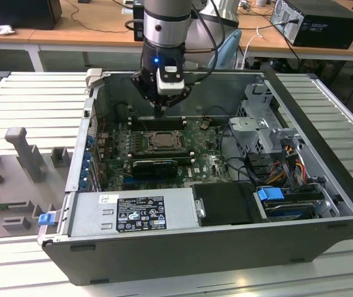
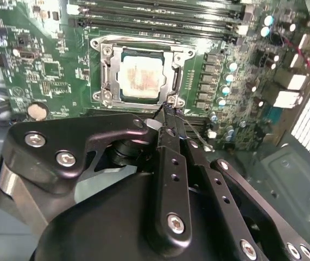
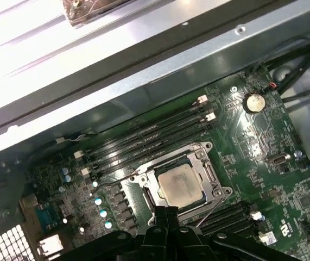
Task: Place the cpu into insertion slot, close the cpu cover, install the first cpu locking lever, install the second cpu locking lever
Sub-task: 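Install the first cpu locking lever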
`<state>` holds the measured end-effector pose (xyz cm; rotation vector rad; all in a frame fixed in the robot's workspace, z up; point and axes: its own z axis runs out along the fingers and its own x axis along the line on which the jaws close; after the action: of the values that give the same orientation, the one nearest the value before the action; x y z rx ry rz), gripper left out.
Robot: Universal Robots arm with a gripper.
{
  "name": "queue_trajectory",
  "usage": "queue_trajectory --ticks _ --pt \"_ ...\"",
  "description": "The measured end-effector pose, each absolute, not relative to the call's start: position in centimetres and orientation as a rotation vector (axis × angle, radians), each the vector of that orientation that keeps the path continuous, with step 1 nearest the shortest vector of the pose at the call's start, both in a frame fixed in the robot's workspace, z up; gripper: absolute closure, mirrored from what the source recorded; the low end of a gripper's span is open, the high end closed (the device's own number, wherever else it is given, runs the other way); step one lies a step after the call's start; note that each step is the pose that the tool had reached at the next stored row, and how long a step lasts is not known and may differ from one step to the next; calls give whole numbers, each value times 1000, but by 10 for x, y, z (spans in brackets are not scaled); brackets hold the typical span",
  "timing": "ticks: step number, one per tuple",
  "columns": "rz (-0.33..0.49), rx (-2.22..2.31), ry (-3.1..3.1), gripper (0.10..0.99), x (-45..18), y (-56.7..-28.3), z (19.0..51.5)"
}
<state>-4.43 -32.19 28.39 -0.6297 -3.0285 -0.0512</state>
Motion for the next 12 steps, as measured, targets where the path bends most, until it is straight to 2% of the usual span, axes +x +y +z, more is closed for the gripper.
queue_trajectory --ticks 12 --pt "-65 -575 -3089 980 -47 -322 284"
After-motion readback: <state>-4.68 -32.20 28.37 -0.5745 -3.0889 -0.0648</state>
